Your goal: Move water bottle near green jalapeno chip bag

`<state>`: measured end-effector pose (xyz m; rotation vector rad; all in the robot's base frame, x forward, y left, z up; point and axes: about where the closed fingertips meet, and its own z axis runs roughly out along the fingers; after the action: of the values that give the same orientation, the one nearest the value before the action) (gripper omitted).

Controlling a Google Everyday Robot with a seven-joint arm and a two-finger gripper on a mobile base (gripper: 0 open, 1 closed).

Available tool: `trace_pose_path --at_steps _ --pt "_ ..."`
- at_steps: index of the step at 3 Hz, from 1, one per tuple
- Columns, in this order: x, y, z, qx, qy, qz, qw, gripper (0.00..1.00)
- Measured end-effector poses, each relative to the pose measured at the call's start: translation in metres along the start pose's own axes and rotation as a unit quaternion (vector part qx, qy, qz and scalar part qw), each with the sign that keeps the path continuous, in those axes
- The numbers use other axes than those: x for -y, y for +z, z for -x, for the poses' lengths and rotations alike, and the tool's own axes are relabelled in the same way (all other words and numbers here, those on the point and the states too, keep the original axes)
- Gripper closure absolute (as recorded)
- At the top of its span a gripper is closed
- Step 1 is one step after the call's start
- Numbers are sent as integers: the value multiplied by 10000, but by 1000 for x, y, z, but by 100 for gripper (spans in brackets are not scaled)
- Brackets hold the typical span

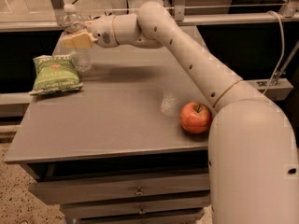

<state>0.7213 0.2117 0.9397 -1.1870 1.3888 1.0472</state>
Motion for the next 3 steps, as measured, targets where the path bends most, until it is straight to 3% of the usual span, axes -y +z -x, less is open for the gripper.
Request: trace_pose_path --at_steps 1,3 --pt "-1 0 -5 -45 4 0 10000 4" --pt "-1 -7 -7 -91 -84 -69 9999 0"
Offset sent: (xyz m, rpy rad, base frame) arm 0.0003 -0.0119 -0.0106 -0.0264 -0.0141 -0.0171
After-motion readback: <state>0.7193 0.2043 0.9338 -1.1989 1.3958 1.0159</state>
